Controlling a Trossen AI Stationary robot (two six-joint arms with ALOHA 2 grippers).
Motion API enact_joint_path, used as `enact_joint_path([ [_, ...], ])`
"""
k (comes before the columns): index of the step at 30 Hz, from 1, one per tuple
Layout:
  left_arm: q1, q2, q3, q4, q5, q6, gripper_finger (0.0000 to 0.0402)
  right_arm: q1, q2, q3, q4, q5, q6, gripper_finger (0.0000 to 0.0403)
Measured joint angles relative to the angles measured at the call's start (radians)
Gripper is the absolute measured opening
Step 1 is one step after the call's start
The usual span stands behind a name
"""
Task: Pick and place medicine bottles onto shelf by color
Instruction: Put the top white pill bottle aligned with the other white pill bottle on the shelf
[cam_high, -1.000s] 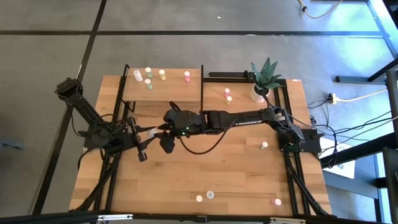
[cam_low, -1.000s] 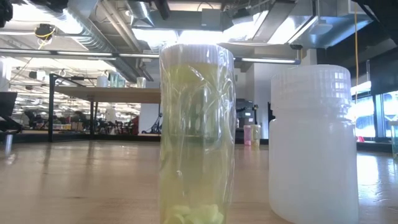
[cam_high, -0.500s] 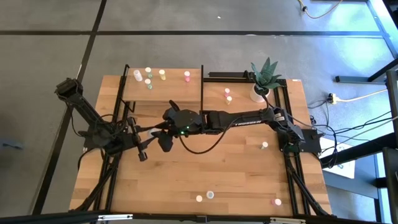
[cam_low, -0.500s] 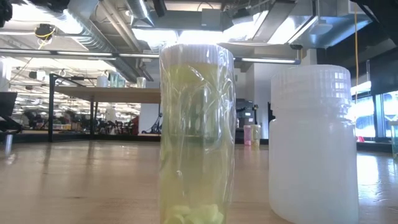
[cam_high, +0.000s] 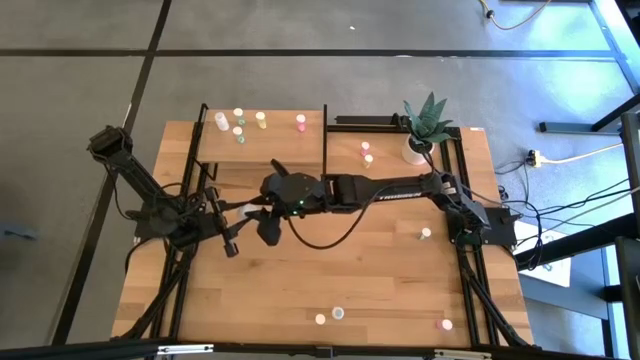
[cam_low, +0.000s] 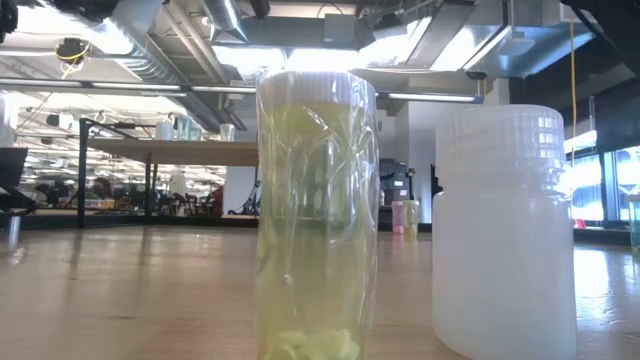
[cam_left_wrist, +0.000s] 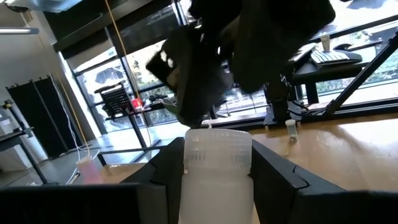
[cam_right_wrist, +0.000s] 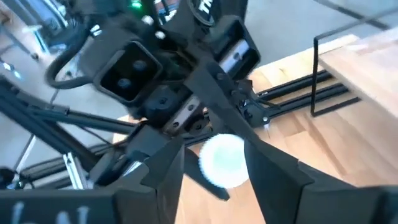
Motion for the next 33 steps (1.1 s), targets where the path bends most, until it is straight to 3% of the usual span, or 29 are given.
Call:
enact_joint_path([
  [6, 0.0, 0.0, 0.0, -0.001, -0.002, 0.0, 0.0132, 0.008, -0.005, 0.135, -0.156, -0.025, -0.168, 0.0131],
  [9, 0.0, 0.0, 0.0, -0.001, -0.004, 0.0, 0.0132, 0.008, -0.011, 0.14, -0.162, -0.061, -0.204, 0.0127],
  [18, 0.0, 0.0, 0.0, -0.002, -0.006, 0.0, 0.0132, 0.008, -0.009, 0.132, -0.183, -0.102, -0.199, 0.0185],
  [25, 0.001, 0.001, 0.0, -0.003, -0.007, -0.018, 0.0132, 0.002, -0.009, 0.132, -0.2, -0.016, 0.009, 0.023],
  [33, 0.038, 0.05, 0.0, -0.004, 0.002, -0.047, 0.0132, -0.002, 0.006, 0.131, -0.244, 0.049, 0.214, 0.0221],
])
